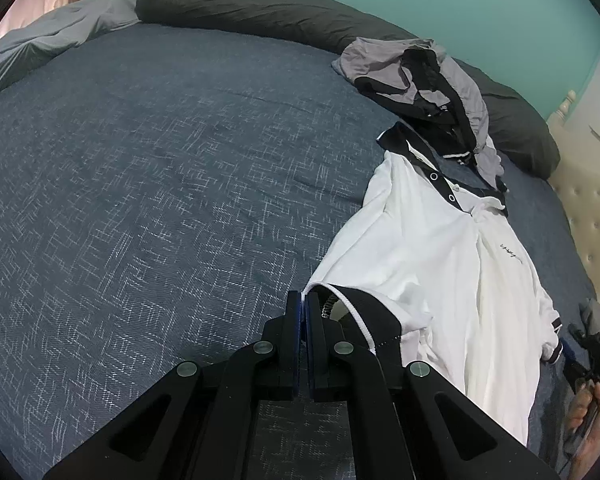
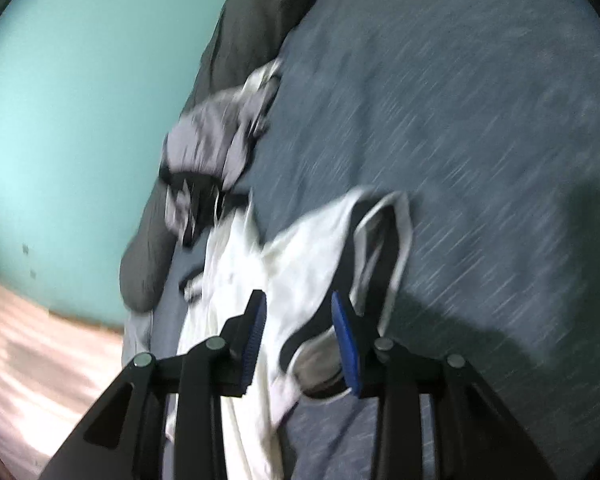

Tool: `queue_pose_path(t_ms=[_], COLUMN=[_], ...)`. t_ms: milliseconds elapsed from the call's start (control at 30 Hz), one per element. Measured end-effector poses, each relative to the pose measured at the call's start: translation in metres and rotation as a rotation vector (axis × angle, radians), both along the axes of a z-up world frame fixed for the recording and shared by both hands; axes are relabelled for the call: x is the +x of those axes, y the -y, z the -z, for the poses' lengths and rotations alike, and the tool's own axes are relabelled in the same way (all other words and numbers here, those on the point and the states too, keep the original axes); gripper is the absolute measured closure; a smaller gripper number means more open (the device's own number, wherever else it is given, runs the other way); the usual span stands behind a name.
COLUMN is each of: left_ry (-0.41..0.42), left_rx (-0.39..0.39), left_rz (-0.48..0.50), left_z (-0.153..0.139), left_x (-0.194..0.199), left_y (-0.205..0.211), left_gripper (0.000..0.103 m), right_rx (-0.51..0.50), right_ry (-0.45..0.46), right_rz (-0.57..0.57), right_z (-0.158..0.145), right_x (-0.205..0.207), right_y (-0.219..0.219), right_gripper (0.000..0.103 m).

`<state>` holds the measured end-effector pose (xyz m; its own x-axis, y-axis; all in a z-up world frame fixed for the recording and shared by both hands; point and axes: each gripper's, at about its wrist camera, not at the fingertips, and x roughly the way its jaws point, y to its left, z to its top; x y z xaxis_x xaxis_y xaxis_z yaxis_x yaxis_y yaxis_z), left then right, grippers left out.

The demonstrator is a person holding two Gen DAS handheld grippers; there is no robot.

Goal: Fold clothes
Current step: 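Lift the gripped sleeve with the right tool and fold it over the shirt body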

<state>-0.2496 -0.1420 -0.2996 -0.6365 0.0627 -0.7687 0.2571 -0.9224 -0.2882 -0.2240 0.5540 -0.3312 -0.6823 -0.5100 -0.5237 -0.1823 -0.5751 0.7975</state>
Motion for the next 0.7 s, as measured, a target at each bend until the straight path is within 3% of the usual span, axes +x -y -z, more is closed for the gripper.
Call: queue_pose_path(t_ms=[167,233,267,300,367,700], left_ry=[0.003,0.004,0.005,0.006,0.008,0.007], left_rx=[0.003,0.004,0.005,0.005,0.006,0.009], left_rz=[0.000,-0.001,-0.001,-0.001,-0.001,-0.002], left_z=[0.001,0.001,0.001,0.001,0.001,0.001], left_x=[0.000,0.000,0.000,0.000,0.000,0.000], left_y=[0.000,0.000,0.000,-0.001,-0.001,-0.002], left_gripper=[0.101,0.101,0.101,0.101,0.101,0.101], right_rx=[0.015,0.012,0.010,0.008,0.005,0.002], right_ry=[0.022,0.017,0.014,0.012,0.007,0.032], right_rz=[-0.039,-0.037,-0.036,-0.035,-0.033,-0.019], right_z=[0.007,0.009,0.009,0.010,0.011,0.015], right_x=[0.001,0.001,0.002,0.002,0.003,0.018], right_y=[0.017,0.016,0.016,0.015,0.015,0.013], right_gripper=[0.068,0.076,0.088,0.092,0.097,0.101])
